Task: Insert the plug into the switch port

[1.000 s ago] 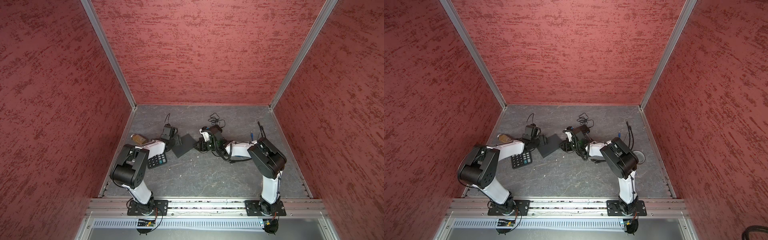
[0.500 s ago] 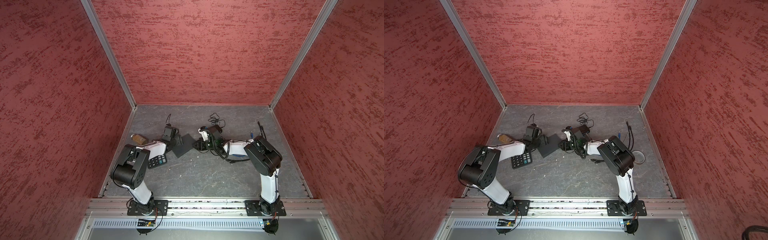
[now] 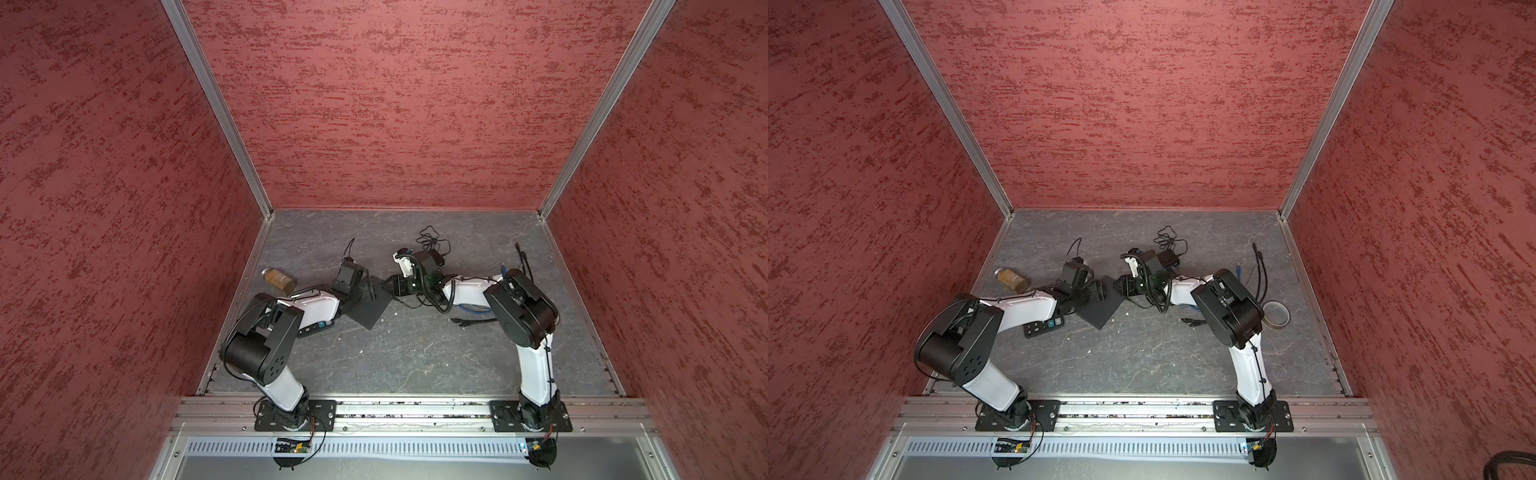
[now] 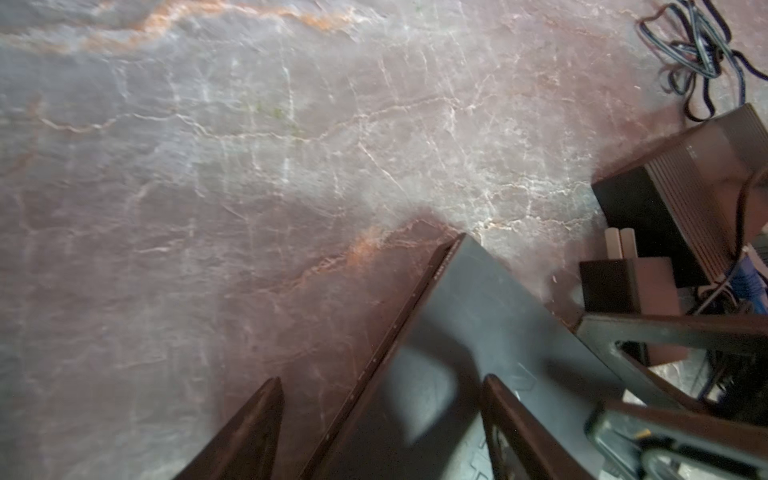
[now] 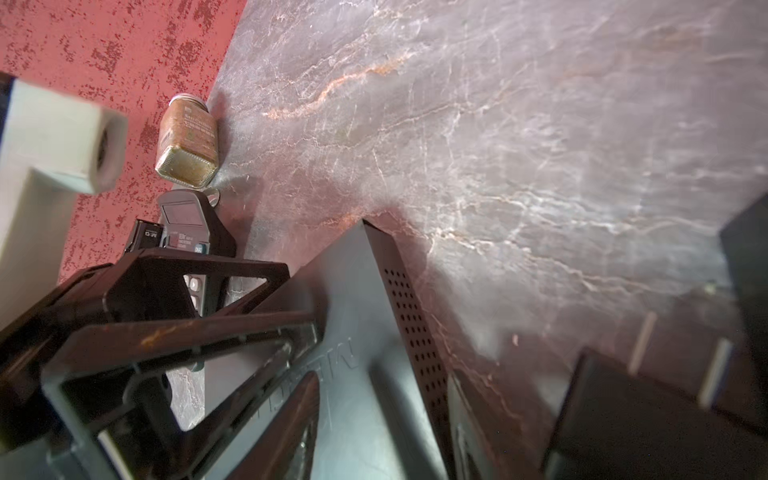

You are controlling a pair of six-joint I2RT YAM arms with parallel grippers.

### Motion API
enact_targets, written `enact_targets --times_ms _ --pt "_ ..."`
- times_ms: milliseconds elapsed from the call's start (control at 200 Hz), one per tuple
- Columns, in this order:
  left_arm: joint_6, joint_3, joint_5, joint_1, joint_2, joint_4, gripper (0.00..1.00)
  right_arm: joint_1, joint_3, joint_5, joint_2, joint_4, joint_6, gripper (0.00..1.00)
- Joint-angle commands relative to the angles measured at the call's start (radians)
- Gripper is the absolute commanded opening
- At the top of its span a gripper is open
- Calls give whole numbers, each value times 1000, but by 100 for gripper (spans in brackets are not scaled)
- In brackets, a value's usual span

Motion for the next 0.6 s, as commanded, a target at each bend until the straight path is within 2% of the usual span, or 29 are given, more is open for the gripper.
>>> enact_targets --times_ms 0,326,596 --pt "-14 -22 42 -2 33 -133 75 12 13 1 -12 11 -5 51" --pt "-5 -14 43 -4 -1 -163 75 12 -48 157 -121 -87 -65 51" --pt "-7 -75 27 -10 -91 -182 75 12 -104 140 -172 -114 -65 52"
